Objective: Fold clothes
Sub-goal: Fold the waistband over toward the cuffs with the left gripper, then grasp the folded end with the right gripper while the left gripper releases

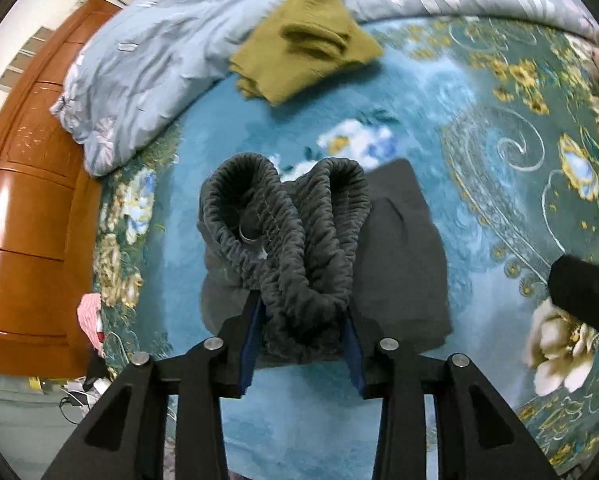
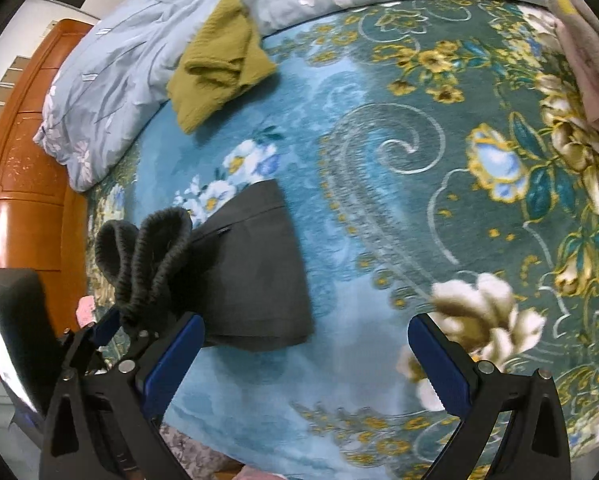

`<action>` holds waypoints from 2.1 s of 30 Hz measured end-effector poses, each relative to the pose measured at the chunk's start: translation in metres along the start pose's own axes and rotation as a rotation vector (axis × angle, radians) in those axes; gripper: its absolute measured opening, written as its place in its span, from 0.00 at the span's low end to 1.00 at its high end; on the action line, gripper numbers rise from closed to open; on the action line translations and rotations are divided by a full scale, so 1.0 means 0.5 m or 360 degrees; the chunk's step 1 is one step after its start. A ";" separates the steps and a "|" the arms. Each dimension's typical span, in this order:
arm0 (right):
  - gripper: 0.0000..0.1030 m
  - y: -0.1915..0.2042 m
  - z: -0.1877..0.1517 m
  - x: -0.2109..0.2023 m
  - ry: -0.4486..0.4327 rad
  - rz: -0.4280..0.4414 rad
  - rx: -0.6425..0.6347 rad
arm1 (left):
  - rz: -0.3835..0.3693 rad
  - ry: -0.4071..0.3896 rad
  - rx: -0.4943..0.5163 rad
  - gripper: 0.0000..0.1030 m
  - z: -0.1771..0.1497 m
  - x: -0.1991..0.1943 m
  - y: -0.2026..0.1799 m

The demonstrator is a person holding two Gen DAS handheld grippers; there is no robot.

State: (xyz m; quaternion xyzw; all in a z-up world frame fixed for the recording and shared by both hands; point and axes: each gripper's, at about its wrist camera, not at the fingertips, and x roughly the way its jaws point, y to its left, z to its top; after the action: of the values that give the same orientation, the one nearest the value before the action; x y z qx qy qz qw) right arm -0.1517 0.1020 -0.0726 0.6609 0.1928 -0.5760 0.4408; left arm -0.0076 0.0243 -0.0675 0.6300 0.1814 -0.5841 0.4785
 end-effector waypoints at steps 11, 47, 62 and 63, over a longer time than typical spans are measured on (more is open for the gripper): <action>1.00 -0.004 0.036 0.027 0.0033 -0.0019 0.0022 | -0.0821 0.0119 -0.0228 0.56 -0.034 0.009 0.107; 0.37 0.167 0.116 0.167 0.0351 0.0417 0.0070 | -0.1395 0.0439 -0.1390 0.39 -0.144 0.325 0.317; 0.44 0.115 0.142 0.140 0.0272 0.0178 -0.0017 | -0.1316 0.0348 -0.1265 0.41 -0.100 0.267 0.319; 0.44 0.113 0.146 0.122 0.0221 0.0124 -0.0040 | -0.1314 0.0338 -0.1264 0.41 -0.097 0.263 0.324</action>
State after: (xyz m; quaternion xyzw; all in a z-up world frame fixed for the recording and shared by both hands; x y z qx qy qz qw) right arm -0.1359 -0.0025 -0.1051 0.7006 0.2043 -0.5088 0.4566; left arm 0.1805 -0.0568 -0.1308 0.3344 0.6641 -0.5431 0.3901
